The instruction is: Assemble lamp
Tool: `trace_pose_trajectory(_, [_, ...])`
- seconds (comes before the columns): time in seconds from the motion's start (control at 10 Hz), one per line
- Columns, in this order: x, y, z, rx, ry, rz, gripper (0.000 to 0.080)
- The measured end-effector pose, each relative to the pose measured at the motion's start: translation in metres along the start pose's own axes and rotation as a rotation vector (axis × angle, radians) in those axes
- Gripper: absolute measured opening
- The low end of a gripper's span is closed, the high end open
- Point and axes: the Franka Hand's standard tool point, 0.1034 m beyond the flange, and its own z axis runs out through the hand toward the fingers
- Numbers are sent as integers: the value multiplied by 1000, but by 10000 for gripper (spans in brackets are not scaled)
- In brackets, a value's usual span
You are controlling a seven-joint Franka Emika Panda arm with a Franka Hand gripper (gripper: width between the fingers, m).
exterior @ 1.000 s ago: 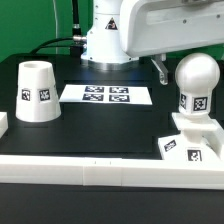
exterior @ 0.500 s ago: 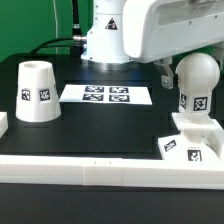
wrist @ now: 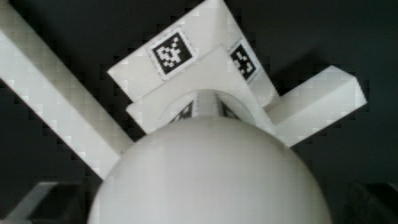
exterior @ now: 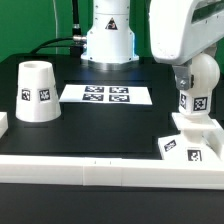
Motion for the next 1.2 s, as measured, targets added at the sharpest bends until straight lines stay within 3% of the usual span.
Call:
trace_pose_trajectory(0.5, [1,0,0,-23,-41,-395,698])
trace_pose_trajectory(1.0, [-4,2,3,-20,-56,-529,688])
trace_pose_trajectory(1.1, [-4,2,3,-20,-56,-529,577])
trace_pose_trajectory(1.2, [-4,3,3,-20,-56,-518,577])
